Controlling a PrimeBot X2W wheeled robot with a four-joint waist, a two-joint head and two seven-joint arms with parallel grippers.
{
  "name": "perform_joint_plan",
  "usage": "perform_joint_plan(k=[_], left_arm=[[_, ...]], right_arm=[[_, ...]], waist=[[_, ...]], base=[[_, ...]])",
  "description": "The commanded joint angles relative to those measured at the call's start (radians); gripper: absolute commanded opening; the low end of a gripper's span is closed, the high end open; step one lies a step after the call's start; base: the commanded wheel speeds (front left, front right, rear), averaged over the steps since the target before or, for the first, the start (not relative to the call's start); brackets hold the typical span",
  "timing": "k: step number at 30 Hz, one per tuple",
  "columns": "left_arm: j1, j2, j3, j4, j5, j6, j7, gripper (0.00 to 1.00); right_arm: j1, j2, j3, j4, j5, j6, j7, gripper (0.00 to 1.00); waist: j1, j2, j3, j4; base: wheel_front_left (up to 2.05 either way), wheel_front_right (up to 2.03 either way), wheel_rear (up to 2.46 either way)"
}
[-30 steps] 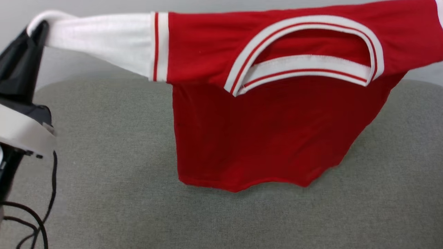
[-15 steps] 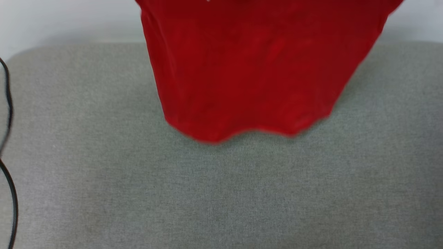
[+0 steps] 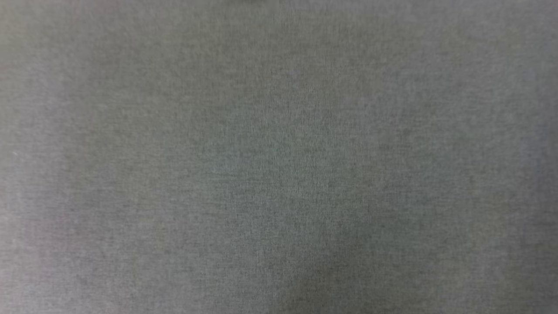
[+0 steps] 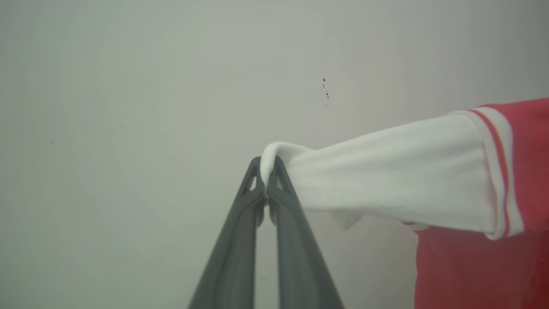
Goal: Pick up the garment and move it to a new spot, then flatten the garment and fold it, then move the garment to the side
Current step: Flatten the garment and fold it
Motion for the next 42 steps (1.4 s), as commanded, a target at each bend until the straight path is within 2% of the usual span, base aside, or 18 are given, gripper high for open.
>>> perform_joint_plan(k=[1, 4, 9, 16, 22, 31, 42], left_arm=[[-0.049, -0.008, -0.005, 0.052, 0.015, 0.0, -0.025, 0.0], [-0.189, -0.046, -0.025, 0.2, 0.046, 0.003, -0.125, 0.0], [-0.226, -0.103, -0.039, 0.317, 0.052, 0.008, -0.237, 0.0], [-0.115, -0.173, -0.073, 0.424, 0.027, -0.01, -0.365, 0.0], [0.065, -0.213, -0.089, 0.458, -0.013, -0.02, -0.423, 0.0], [0.382, -0.215, -0.119, 0.442, -0.066, -0.027, -0.425, 0.0], [0.778, -0.175, -0.132, 0.378, -0.143, -0.008, -0.288, 0.0]], right_arm=[[-0.043, 0.005, -0.01, 0.038, -0.022, -0.002, -0.024, 0.0], [-0.164, 0.037, -0.047, 0.166, -0.098, -0.002, -0.125, 0.0], [-0.194, 0.086, -0.085, 0.271, -0.152, -0.002, -0.23, 0.0], [-0.107, 0.115, -0.105, 0.377, -0.179, -0.002, -0.324, 0.0], [0.041, 0.115, -0.113, 0.439, -0.141, -0.002, -0.362, 0.0], [0.294, 0.109, -0.049, 0.487, -0.033, -0.002, -0.328, 0.0], [0.618, 0.057, 0.023, 0.459, 0.132, -0.002, -0.188, 0.0]], waist=[[-0.0002, -0.0001, 0.077, 0.001], [-0.0002, -0.0001, 0.143, 0.005], [-0.0002, -0.0001, 0.172, 0.017], [-0.0002, -0.0001, 0.156, 0.031], [-0.0002, -0.0001, 0.09, 0.033], [-0.0002, -0.0001, -0.049, 0.028], [-0.0002, -0.0001, -0.222, 0.041]], base=[[0.0, 0.0, 0.0], [0.0, 0.0, 0.0], [0.0, 0.0, 0.0], [0.0, 0.0, 0.0], [0.0, 0.0, 0.0], [0.0, 0.0, 0.0], [0.0, 0.0, 0.0]])
